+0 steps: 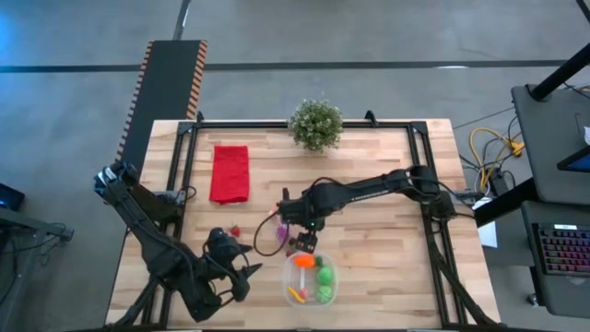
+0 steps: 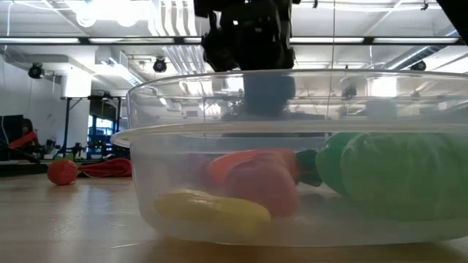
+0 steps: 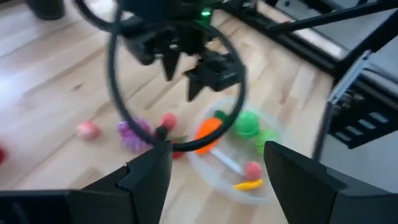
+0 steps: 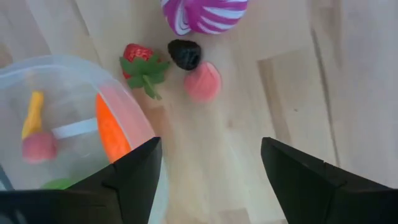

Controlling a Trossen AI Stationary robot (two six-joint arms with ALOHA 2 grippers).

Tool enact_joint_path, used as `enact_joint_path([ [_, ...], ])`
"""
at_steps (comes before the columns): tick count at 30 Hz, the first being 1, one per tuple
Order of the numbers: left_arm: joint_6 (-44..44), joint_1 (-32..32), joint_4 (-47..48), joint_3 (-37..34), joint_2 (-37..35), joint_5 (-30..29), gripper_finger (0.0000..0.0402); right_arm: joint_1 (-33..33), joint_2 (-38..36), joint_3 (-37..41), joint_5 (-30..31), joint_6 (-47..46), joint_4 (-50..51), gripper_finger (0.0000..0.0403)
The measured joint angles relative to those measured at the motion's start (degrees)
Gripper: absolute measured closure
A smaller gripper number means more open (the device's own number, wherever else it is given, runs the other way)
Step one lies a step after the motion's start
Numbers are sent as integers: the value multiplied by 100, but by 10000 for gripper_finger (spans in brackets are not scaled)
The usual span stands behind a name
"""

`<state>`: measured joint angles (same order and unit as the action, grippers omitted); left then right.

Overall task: Pick and placing Produce into tupperware
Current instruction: Put the left red strawberry into the transparent bin

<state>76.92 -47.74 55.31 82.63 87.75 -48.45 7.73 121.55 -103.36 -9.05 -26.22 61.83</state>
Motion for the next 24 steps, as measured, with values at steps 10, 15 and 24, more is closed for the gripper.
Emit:
enact_joint_path([
  [10, 1220, -93, 642, -1416, -1211, 451, 171, -57, -32, 144, 5, 291, -83, 136],
  [15, 1490, -89, 622, -2402, -2105, 610, 193, -111, -32, 149, 8, 376, -141, 139],
  [24, 2379, 22, 366, -4112, -3052, 2330, 203, -228, -137, 149, 12, 618, 128, 131],
])
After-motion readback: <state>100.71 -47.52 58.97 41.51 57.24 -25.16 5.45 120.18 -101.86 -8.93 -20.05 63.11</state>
